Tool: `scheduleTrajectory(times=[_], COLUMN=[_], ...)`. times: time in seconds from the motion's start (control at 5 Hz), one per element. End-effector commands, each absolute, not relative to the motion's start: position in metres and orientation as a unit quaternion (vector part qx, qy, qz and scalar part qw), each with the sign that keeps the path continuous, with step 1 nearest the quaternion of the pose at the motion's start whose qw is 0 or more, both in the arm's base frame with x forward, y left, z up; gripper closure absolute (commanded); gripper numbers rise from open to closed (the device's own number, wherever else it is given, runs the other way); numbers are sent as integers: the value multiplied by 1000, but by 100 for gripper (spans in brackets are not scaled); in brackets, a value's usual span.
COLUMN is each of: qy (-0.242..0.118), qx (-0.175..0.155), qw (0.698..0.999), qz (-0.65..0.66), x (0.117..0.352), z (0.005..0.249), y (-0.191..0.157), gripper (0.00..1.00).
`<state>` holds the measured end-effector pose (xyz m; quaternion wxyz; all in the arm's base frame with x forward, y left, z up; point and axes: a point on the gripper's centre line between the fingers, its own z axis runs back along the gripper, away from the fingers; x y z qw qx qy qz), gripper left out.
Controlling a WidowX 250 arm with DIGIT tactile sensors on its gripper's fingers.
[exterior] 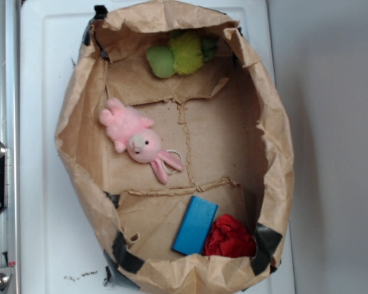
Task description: Grab the green animal.
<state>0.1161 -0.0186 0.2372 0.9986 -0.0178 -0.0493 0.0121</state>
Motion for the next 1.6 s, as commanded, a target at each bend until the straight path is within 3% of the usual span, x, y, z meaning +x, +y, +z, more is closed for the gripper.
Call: scheduleTrajectory(times=[0.0, 0.2, 0.6, 1.0, 1.2, 1.4], qy=[-49, -79, -103, -62, -61, -101], qx=[-18, -11, -13, -29, -36, -30], qw=[999, 996, 994, 997, 996, 993], qz=[12, 32, 39, 45, 47, 52], x=[116, 147, 187, 252, 270, 278], z=[237, 225, 204, 171, 152, 141], y=[-19, 0, 16, 32, 49, 57], gripper=[0, 0, 0, 0, 0, 0])
